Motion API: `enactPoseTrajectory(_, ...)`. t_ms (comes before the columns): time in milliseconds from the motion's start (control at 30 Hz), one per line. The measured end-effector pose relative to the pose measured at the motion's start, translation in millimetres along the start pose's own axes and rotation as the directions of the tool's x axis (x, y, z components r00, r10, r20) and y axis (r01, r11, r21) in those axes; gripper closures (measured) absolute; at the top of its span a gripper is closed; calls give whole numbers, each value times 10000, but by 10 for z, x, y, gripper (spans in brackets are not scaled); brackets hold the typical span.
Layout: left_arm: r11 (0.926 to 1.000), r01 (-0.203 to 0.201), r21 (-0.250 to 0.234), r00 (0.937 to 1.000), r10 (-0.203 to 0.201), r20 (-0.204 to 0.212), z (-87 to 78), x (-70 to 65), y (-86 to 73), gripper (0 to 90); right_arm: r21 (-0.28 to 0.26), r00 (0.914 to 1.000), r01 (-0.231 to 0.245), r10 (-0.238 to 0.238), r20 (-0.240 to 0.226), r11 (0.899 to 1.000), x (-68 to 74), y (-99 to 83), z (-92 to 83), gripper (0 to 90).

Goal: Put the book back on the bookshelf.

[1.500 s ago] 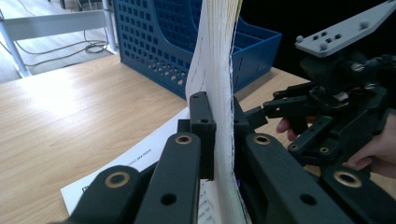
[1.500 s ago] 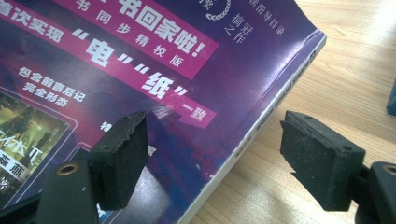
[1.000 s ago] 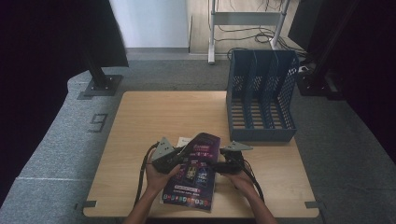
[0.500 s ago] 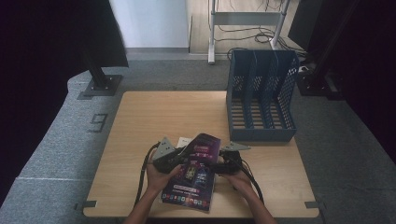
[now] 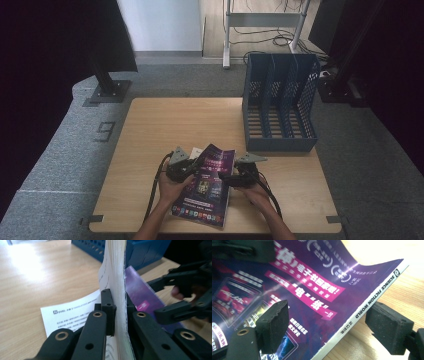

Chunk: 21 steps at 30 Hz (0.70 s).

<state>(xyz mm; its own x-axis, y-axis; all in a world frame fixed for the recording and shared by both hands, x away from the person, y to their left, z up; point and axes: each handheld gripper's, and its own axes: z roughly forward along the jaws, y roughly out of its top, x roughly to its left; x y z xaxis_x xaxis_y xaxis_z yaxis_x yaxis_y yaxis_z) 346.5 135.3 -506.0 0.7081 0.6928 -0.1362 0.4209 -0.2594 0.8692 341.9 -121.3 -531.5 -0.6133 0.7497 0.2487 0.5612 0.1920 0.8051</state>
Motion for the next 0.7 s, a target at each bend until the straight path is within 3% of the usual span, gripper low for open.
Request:
enactPoseTrajectory(367, 9957, 63, 922, 9997, -41, -241, 159, 13, -112, 855, 15, 10000, 73, -73, 47, 10000, 82, 21, 1, 185)
enactPoseTrajectory(700, 9903, 375, 1335, 9980, -302, -562, 213, 111, -172, 852, 262, 9997, -10, 3, 252, 9997, 30, 23, 63, 184)
